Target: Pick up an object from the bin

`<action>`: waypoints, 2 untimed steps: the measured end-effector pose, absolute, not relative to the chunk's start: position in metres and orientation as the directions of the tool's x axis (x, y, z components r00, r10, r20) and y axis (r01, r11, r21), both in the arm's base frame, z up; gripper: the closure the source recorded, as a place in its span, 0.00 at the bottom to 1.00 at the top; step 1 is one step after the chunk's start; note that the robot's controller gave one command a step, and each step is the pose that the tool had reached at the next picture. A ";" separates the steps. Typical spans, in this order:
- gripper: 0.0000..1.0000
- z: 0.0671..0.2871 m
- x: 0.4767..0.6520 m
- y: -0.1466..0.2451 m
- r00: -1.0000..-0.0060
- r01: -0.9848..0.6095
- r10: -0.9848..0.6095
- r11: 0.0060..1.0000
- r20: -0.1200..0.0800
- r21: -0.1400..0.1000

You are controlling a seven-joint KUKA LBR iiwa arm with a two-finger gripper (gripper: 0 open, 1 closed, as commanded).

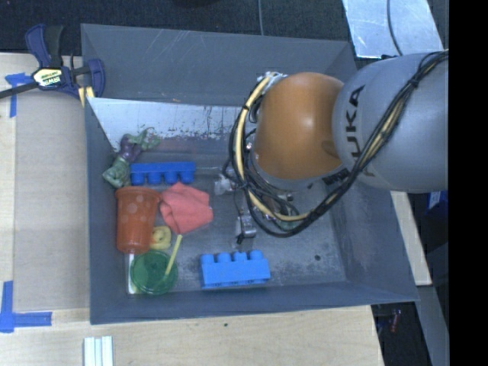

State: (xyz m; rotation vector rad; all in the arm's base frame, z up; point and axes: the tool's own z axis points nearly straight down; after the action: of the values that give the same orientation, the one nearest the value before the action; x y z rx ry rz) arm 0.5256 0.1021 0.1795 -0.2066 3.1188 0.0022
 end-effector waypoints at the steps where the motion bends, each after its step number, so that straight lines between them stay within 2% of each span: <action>1: 0.00 0.143 0.554 0.128 -0.996 -0.089 -0.089 0.996 -0.009 0.000; 2: 0.00 0.140 0.571 0.152 -0.987 -0.163 -0.163 0.987 -0.014 0.000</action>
Offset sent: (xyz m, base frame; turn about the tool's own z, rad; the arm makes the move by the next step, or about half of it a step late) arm 0.0598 0.0771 -0.0441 0.2142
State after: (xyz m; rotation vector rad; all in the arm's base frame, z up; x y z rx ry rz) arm 0.5714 0.1521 0.1403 -0.2550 3.1168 0.0017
